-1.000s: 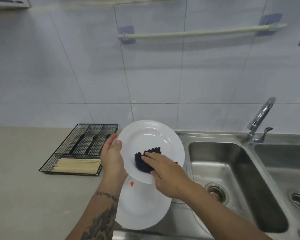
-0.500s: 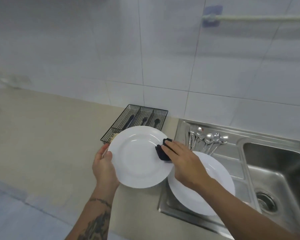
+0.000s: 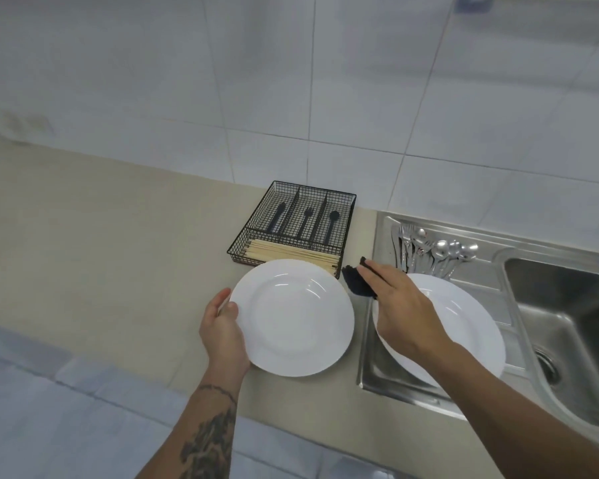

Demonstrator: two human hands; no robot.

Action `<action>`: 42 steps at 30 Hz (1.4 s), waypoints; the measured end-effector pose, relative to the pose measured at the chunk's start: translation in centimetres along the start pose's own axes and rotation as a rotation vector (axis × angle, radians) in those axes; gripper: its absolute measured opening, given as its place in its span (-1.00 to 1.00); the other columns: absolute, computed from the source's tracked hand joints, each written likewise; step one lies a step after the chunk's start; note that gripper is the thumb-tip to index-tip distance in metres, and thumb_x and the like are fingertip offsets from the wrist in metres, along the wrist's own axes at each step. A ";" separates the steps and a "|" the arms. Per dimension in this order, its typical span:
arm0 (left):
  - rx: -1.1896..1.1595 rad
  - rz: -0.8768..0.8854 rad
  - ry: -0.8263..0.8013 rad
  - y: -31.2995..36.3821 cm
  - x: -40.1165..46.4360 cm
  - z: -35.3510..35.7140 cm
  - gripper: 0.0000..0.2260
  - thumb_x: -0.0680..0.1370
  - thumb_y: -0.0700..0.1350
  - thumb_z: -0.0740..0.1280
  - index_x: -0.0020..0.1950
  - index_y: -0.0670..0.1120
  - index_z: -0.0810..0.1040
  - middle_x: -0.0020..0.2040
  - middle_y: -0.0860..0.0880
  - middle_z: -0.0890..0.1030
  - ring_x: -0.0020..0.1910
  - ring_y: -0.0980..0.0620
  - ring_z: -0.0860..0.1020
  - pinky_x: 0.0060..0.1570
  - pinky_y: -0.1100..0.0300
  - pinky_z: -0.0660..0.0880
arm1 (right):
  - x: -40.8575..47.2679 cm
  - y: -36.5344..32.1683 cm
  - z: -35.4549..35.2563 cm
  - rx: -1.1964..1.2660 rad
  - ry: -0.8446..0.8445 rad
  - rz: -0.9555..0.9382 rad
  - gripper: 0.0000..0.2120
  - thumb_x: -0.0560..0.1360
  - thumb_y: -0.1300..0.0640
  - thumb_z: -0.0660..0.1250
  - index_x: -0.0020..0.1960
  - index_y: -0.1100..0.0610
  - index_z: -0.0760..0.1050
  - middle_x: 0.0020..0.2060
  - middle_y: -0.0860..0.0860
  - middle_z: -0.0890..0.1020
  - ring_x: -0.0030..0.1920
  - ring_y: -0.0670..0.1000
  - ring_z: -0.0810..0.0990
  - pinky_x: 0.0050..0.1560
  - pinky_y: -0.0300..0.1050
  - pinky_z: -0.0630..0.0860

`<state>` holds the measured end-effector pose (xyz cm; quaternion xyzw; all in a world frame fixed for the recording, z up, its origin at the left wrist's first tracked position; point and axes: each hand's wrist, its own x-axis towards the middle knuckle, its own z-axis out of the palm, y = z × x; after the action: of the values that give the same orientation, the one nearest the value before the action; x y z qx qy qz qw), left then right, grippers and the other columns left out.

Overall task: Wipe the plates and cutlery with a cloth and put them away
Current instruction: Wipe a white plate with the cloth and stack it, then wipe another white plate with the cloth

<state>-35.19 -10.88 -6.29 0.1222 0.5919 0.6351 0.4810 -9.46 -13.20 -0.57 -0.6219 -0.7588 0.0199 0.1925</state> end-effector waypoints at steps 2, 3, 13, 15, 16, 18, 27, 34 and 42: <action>0.006 -0.008 -0.009 -0.3 0.2 -0.3 -0.72 0.59 -0.29 0.23 0.17 0.00 0.59 0.13 -0.10 0.62 0.02 -0.10 0.60 -0.02 0.07 0.55 | -0.1 0.1 -0.1 0.012 0.010 0.025 -0.38 0.46 0.40 0.24 0.48 0.04 0.32 0.44 -0.03 0.37 0.41 0.05 0.32 0.31 0.00 0.39; 0.008 -0.009 -0.009 -0.6 0.4 -0.5 -0.72 0.59 -0.29 0.24 0.15 0.01 0.60 0.12 -0.10 0.63 0.02 -0.11 0.60 -0.01 0.06 0.56 | -0.1 0.2 -0.2 0.014 0.009 0.034 -0.37 0.46 0.40 0.23 0.48 0.04 0.32 0.44 -0.03 0.37 0.41 0.05 0.32 0.30 0.02 0.40; 0.221 0.125 -0.001 -1.6 2.0 -1.6 -0.70 0.58 -0.36 0.22 0.20 -0.08 0.59 0.11 -0.07 0.62 0.07 -0.08 0.58 0.13 0.06 0.51 | -0.2 -0.2 -0.5 0.035 0.011 0.026 -0.39 0.50 0.38 0.22 0.50 0.03 0.29 0.46 -0.05 0.33 0.43 0.01 0.27 0.35 -0.06 0.33; 0.272 0.147 -0.004 -1.7 2.2 -1.8 -0.69 0.58 -0.37 0.22 0.22 -0.10 0.59 0.12 -0.07 0.62 0.08 -0.07 0.57 0.14 0.07 0.50 | -0.3 -0.1 -0.5 0.041 0.011 0.025 -0.38 0.50 0.38 0.22 0.50 0.03 0.28 0.46 -0.06 0.32 0.44 0.00 0.26 0.36 -0.07 0.32; 0.287 0.147 -0.005 -1.8 2.4 -2.0 -0.69 0.58 -0.38 0.22 0.23 -0.11 0.59 0.12 -0.06 0.61 0.08 -0.07 0.57 0.16 0.06 0.50 | -0.3 0.0 -0.5 0.044 0.011 0.027 -0.38 0.50 0.38 0.22 0.50 0.03 0.28 0.46 -0.06 0.32 0.44 0.00 0.26 0.36 -0.07 0.32; 0.312 0.149 -0.007 -1.9 2.5 -2.4 -0.68 0.58 -0.38 0.22 0.24 -0.11 0.59 0.12 -0.05 0.61 0.07 -0.07 0.57 0.16 0.06 0.50 | -0.3 0.2 -0.6 0.044 0.007 0.035 -0.37 0.49 0.38 0.22 0.51 0.02 0.28 0.47 -0.06 0.31 0.44 0.00 0.27 0.37 -0.08 0.31; 0.472 0.154 -0.035 -1.8 3.9 -3.7 -0.68 0.55 -0.34 0.25 0.16 0.00 0.59 0.10 -0.05 0.65 0.08 -0.11 0.61 0.21 -0.04 0.53 | -0.7 1.1 -0.3 0.055 0.011 0.047 -0.39 0.49 0.38 0.25 0.49 0.03 0.31 0.44 -0.04 0.37 0.40 0.04 0.33 0.31 0.03 0.43; 0.729 0.339 0.021 -0.4 3.5 -3.6 -0.69 0.56 -0.25 0.28 0.28 -0.10 0.57 0.19 -0.07 0.63 0.18 -0.11 0.56 0.22 0.05 0.45 | -1.0 1.5 -0.7 0.045 0.014 0.072 -0.39 0.49 0.38 0.26 0.48 0.03 0.30 0.44 -0.04 0.37 0.39 0.05 0.35 0.30 0.01 0.43; 0.762 0.583 -0.365 -0.8 -2.7 5.7 -0.69 0.57 -0.23 0.27 0.27 0.02 0.56 0.16 0.15 0.59 0.12 0.13 0.54 0.10 0.22 0.41 | -3.4 5.5 -2.3 0.044 0.032 0.176 -0.39 0.49 0.36 0.25 0.48 0.00 0.30 0.45 -0.08 0.36 0.40 0.01 0.33 0.30 0.01 0.44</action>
<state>-29.31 -9.45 -4.33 0.5579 0.6290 0.4503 0.3006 -3.01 -15.64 -0.80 -0.6822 -0.6972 0.0436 0.2158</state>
